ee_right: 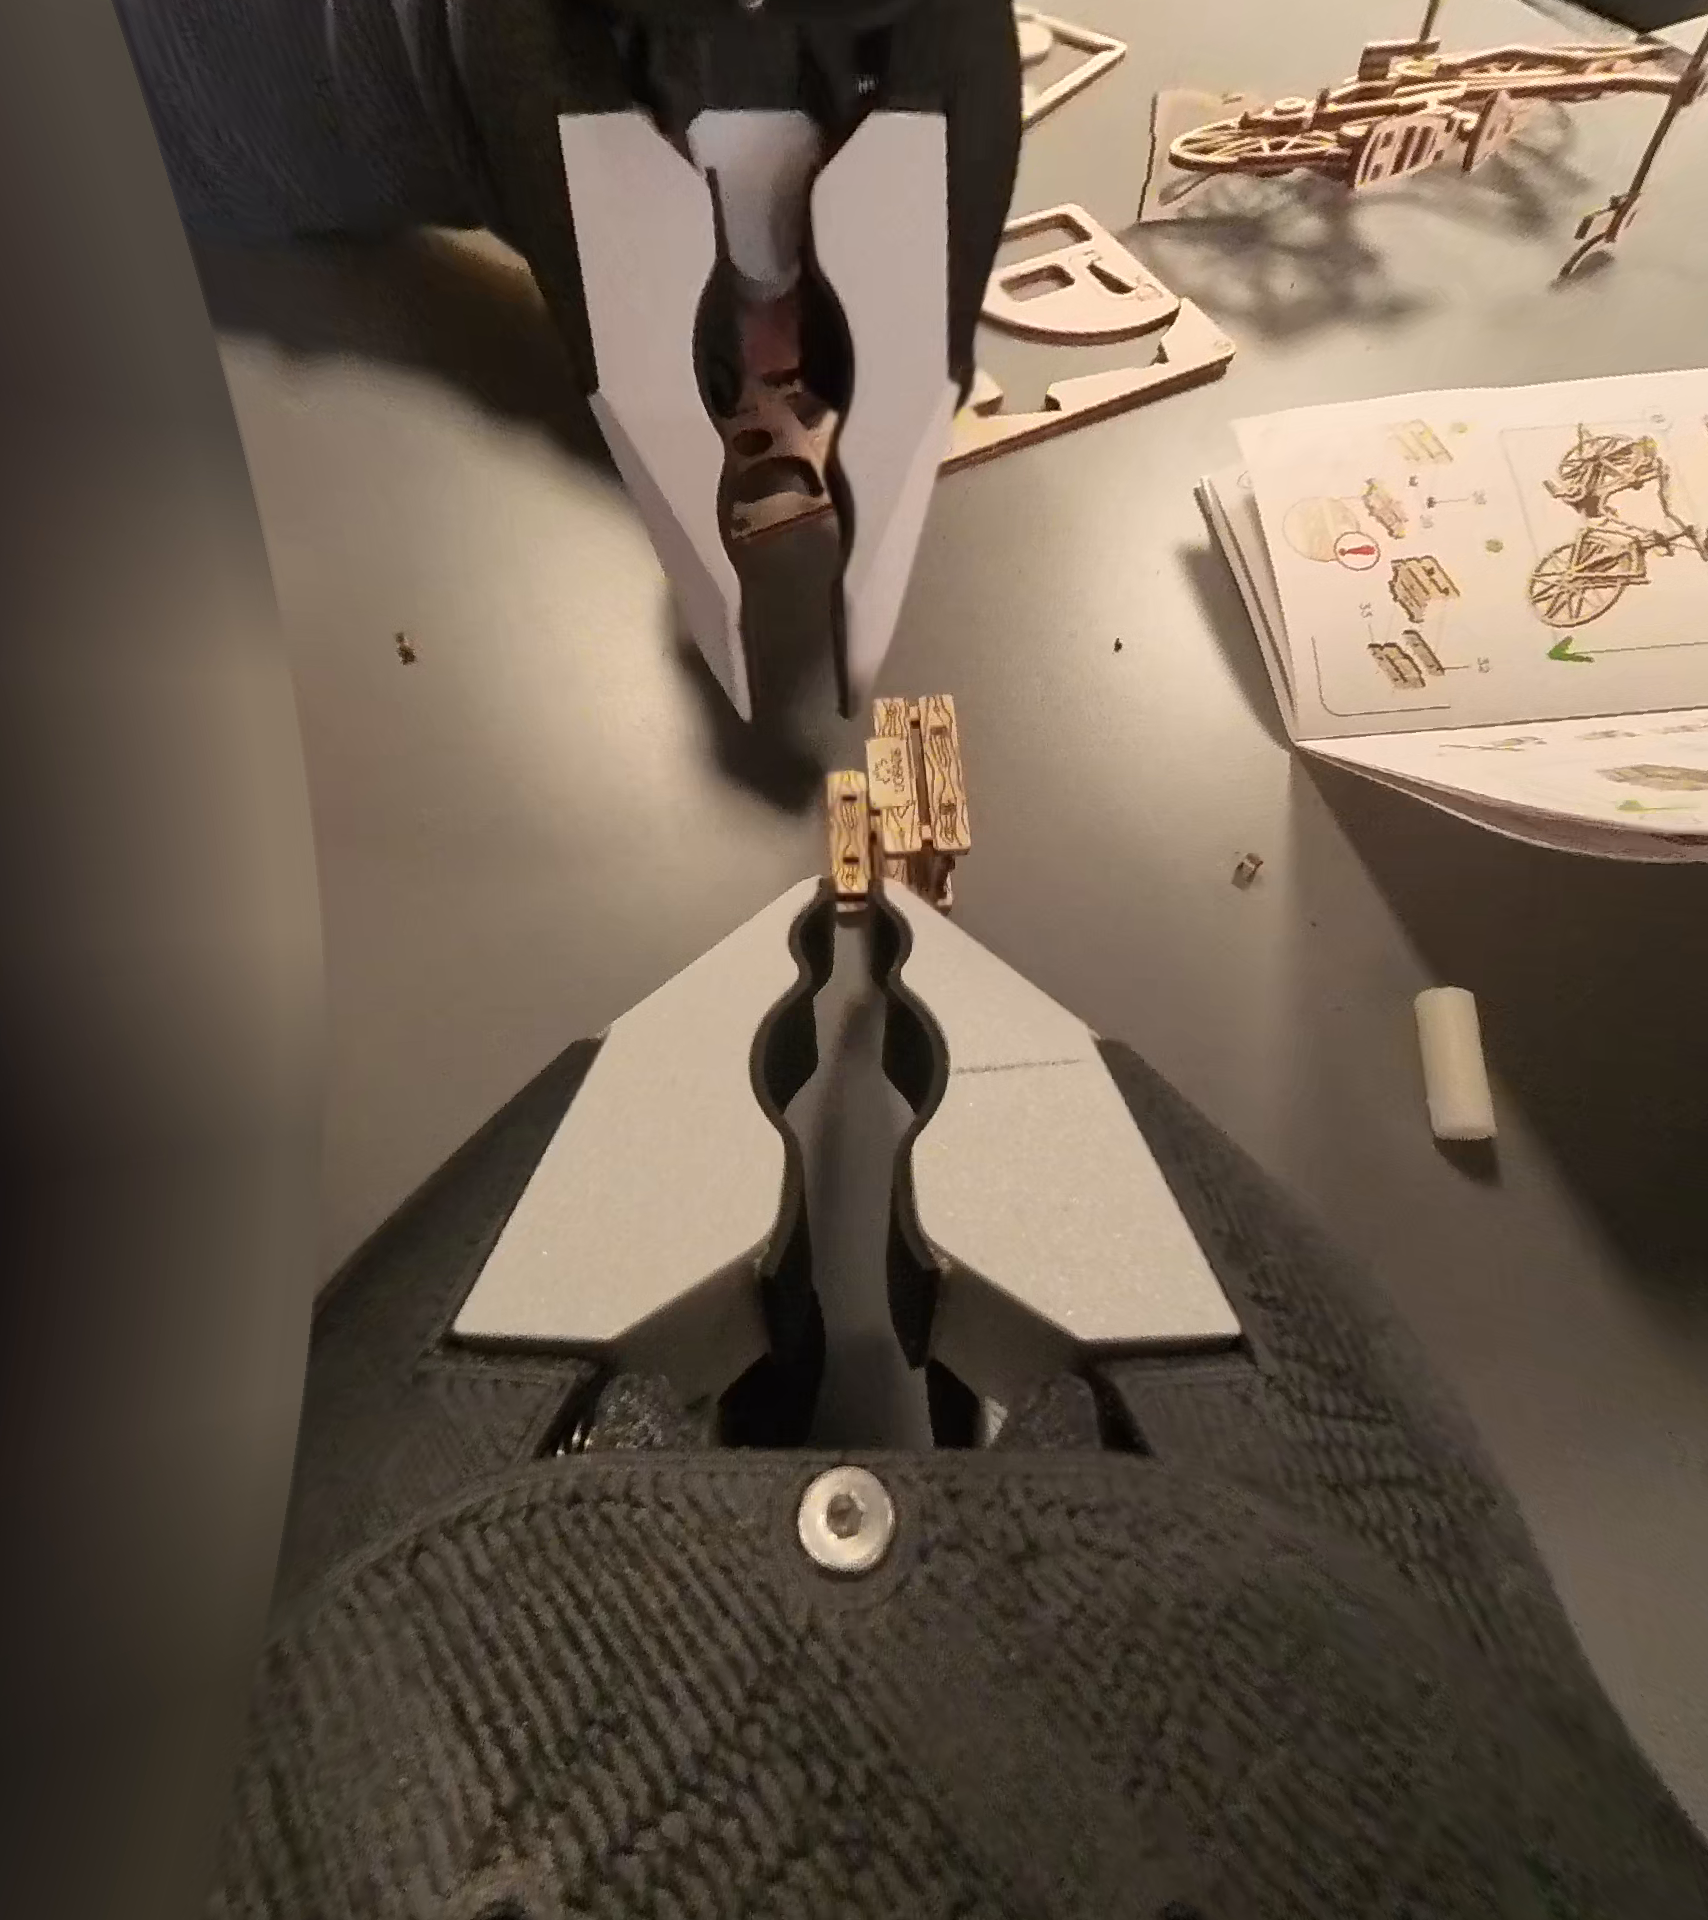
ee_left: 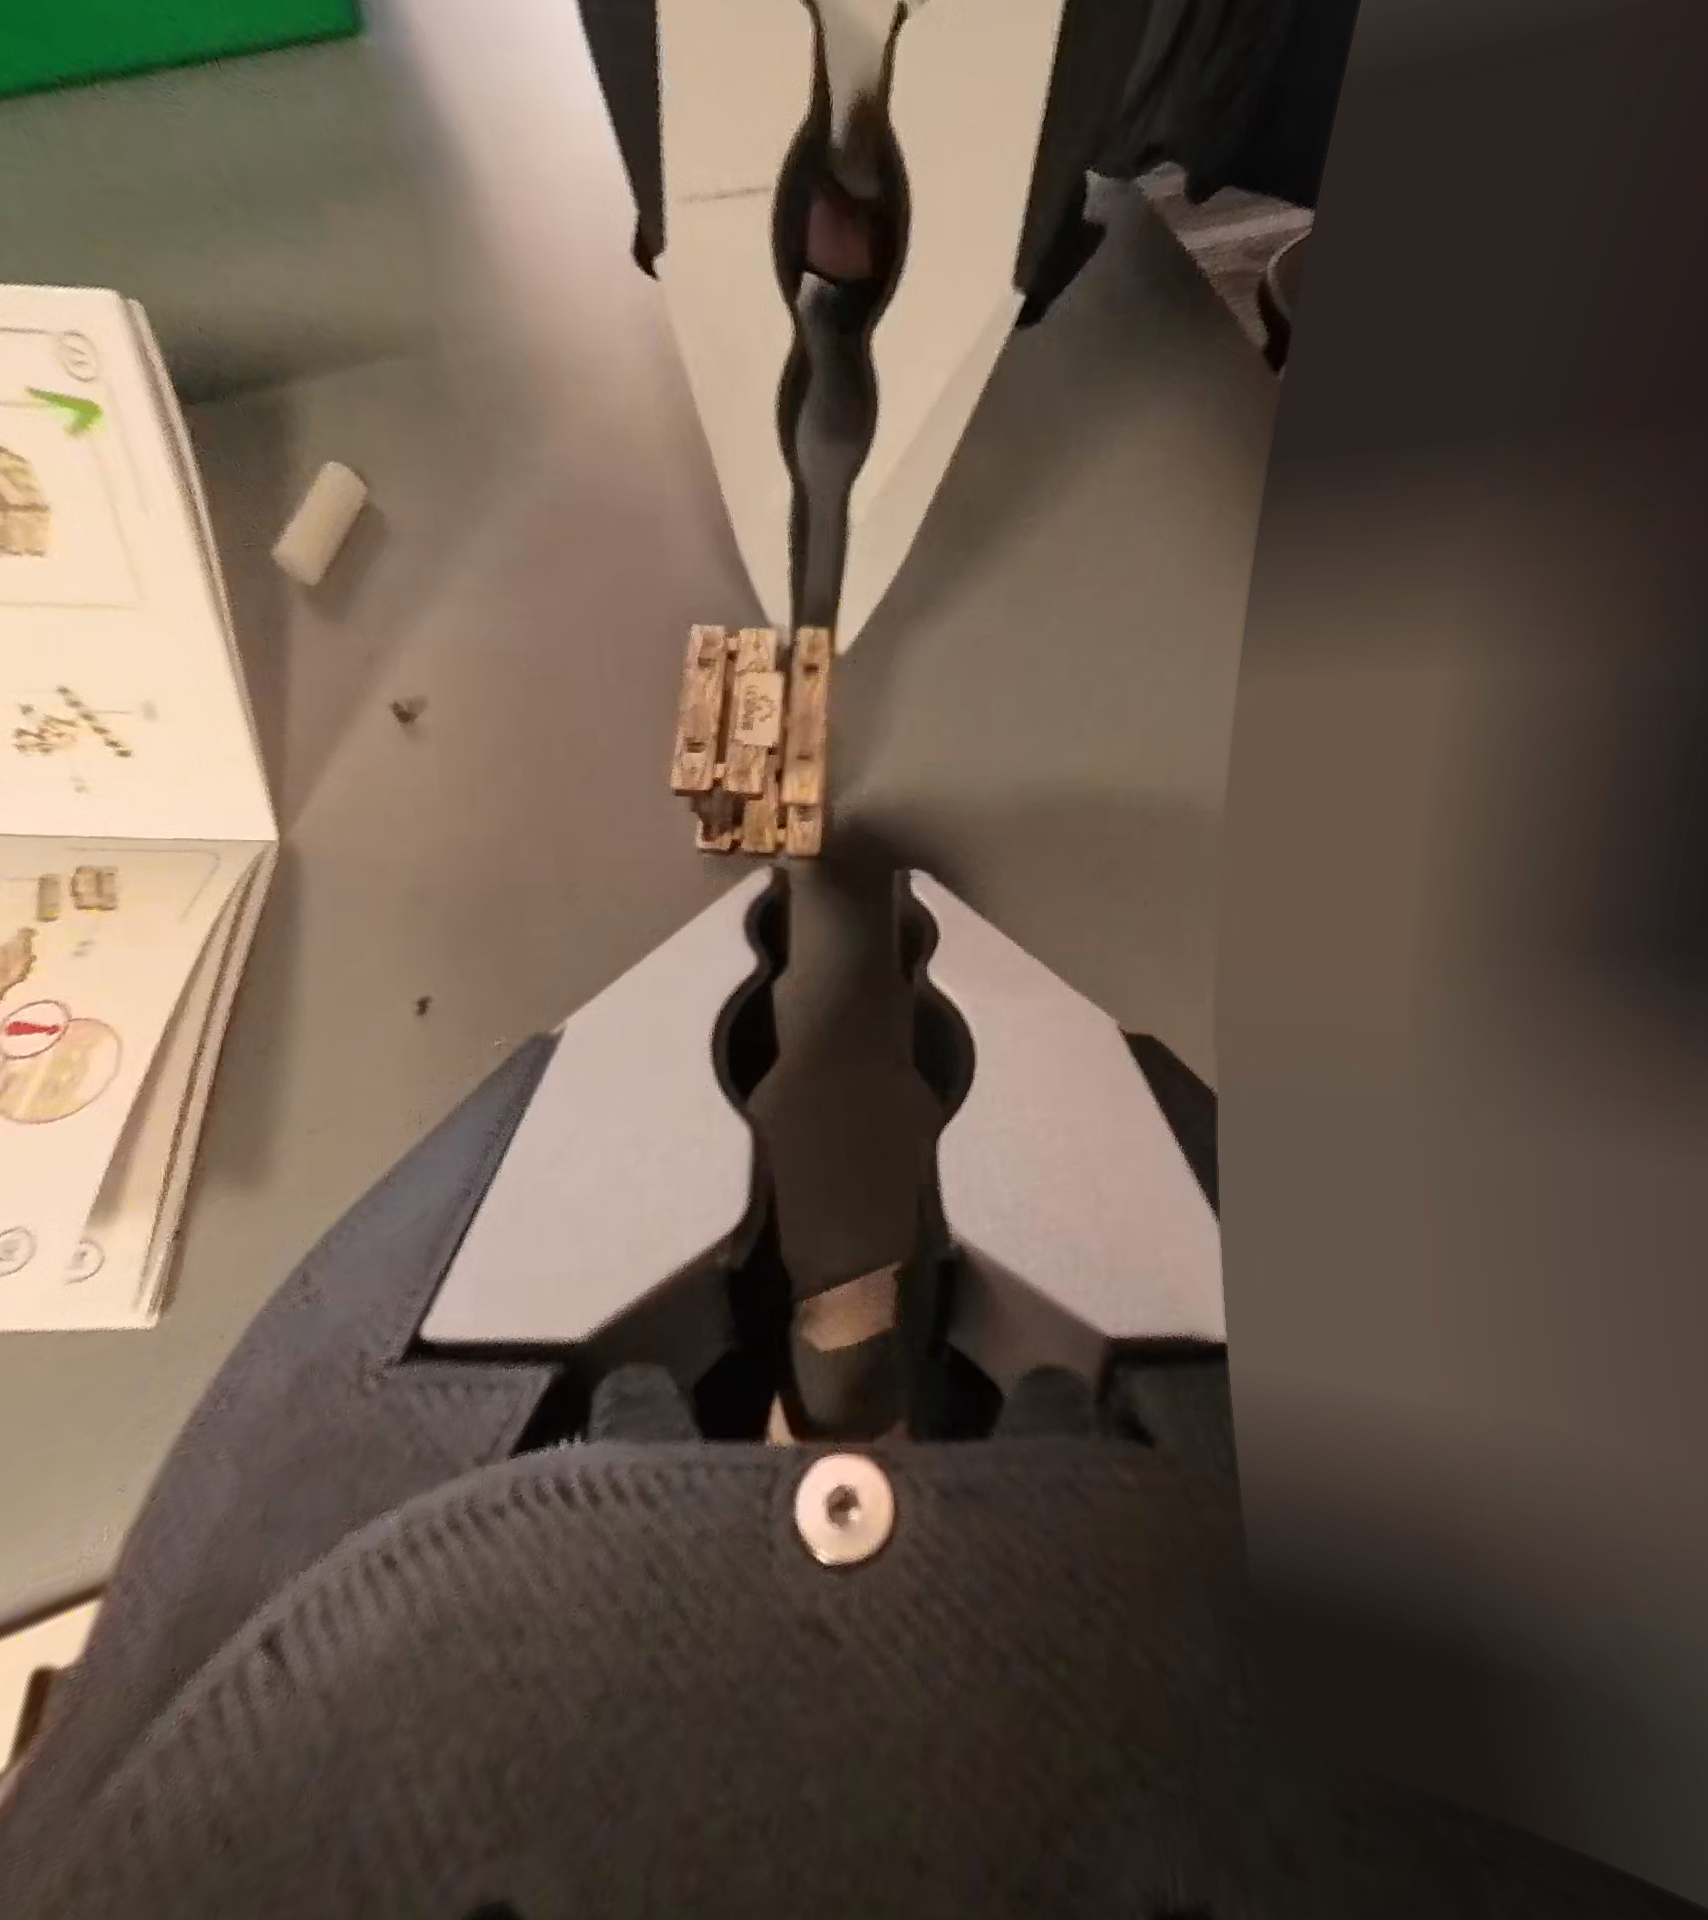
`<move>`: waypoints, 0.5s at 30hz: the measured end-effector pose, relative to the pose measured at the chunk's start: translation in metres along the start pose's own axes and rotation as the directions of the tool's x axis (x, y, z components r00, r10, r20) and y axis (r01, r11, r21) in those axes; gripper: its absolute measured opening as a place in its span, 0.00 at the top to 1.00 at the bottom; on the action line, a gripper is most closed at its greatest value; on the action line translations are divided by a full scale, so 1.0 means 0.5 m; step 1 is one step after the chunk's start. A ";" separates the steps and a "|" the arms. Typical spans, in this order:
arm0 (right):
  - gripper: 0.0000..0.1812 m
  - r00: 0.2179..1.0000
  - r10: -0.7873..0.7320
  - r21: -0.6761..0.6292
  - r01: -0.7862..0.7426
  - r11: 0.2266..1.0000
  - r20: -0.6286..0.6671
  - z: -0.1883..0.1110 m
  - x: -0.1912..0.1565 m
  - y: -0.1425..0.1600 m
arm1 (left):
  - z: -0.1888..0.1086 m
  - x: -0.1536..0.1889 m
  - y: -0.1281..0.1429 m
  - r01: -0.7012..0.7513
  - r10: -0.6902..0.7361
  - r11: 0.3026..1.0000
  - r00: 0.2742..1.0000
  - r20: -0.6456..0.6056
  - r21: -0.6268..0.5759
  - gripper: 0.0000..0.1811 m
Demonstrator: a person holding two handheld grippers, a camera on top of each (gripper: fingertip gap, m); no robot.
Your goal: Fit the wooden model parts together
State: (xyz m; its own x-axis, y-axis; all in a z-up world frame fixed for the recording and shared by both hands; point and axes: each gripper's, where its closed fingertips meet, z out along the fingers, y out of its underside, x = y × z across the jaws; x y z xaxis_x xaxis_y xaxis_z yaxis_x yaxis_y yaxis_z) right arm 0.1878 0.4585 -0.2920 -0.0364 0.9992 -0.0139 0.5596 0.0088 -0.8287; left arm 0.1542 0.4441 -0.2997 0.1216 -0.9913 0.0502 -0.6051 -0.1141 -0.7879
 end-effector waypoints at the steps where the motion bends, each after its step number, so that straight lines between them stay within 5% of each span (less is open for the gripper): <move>1: 0.98 1.000 -0.002 0.001 0.002 1.000 0.000 0.001 0.000 -0.001 | 0.000 0.000 -0.001 -0.002 0.002 1.000 1.000 0.002 0.001 0.92; 15: 0.98 1.000 -0.006 0.013 0.006 1.000 0.022 0.008 -0.002 -0.010 | 0.016 -0.007 -0.011 0.012 -0.012 1.000 1.000 0.001 -0.002 0.93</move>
State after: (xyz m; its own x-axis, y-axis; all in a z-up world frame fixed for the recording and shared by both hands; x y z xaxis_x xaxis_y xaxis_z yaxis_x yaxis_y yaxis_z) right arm 0.1818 0.4576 -0.2898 -0.0578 0.9981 -0.0214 0.5482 0.0138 -0.8363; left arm 0.1636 0.4485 -0.3007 0.1297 -0.9898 0.0596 -0.6050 -0.1266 -0.7861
